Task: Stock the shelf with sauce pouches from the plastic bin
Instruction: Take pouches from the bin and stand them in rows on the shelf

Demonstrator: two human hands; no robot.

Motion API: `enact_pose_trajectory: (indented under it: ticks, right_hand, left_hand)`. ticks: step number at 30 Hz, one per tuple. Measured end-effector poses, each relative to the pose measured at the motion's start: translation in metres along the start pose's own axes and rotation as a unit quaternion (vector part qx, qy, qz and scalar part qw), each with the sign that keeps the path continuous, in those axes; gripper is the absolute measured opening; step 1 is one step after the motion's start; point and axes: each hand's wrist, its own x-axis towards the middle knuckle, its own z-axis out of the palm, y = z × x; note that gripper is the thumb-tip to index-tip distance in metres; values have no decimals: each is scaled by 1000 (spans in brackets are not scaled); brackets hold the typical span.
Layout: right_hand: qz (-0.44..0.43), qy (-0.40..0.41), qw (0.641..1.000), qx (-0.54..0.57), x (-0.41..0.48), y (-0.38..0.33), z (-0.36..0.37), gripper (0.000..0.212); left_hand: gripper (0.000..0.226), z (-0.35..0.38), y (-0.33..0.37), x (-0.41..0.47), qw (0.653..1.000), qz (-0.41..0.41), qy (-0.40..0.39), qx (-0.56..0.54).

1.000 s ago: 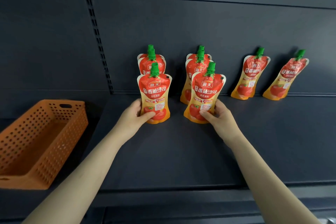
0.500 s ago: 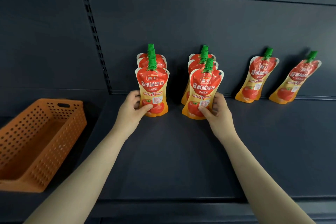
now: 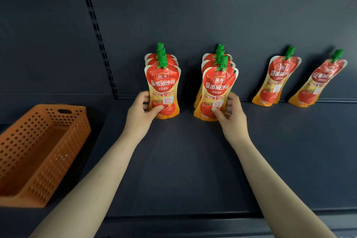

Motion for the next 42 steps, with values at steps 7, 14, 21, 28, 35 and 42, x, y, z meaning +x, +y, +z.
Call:
enact_pose_trajectory:
  ticks: [7, 14, 21, 28, 35, 42]
  right_hand:
    - [23, 11, 1000, -7, -3, 0, -1, 54]
    - [43, 6, 998, -46, -34, 3, -43, 47]
    - [11, 6, 983, -186, -113, 23, -169, 42]
    - [95, 71, 944, -308, -252, 65, -364, 43]
    - [240, 142, 889, -363, -396, 118, -496, 43]
    - [389, 169, 836, -348, -480, 207, -563, 38]
  left_hand:
    - [42, 2, -5, -2, 1000, -1, 6, 16]
    - [54, -5, 1, -37, 996, -18, 58, 59]
    - [34, 50, 42, -113, 983, 86, 10, 162]
    - [30, 215, 120, -233, 943, 229, -130, 201]
    - [35, 382, 159, -351, 859, 351, -310, 207]
    - [41, 532, 144, -426, 768, 378, -451, 252]
